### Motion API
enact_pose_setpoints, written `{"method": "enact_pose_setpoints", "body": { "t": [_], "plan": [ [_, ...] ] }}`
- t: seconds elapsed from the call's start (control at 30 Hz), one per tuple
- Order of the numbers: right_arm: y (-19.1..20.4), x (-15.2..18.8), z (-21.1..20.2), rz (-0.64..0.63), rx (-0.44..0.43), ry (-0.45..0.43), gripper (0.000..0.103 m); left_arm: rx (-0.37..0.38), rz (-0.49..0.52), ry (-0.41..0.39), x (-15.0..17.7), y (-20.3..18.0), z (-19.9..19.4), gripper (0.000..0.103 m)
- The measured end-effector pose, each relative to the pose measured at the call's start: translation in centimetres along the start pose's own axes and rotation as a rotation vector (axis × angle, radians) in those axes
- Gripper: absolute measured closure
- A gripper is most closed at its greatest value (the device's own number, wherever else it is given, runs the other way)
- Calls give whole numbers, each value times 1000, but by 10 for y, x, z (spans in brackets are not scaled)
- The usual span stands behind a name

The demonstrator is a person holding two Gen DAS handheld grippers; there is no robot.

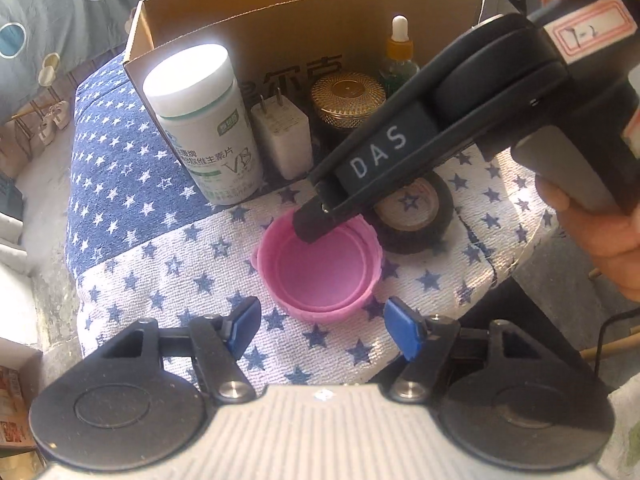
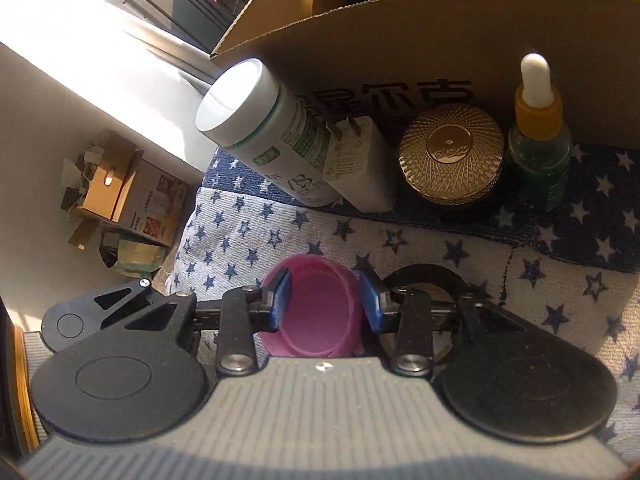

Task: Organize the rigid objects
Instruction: 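Grasp the rim of the pink bowl with the right gripper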

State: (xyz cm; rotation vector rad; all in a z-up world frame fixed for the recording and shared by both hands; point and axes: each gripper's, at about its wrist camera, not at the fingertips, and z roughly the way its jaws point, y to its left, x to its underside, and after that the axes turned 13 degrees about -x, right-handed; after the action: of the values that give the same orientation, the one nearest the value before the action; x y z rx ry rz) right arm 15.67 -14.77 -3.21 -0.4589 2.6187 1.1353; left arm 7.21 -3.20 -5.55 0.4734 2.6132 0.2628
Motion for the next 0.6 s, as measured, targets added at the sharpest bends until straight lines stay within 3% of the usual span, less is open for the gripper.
{"method": "enact_pose_setpoints", "body": {
  "t": [0.27, 0.6],
  "plan": [
    [14, 6, 5, -135, 57, 22, 76, -27, -14, 8, 1, -5, 12, 34],
    [6, 3, 14, -147, 64, 20, 89, -40, -58, 9, -1, -10, 11, 37]
  ]
}}
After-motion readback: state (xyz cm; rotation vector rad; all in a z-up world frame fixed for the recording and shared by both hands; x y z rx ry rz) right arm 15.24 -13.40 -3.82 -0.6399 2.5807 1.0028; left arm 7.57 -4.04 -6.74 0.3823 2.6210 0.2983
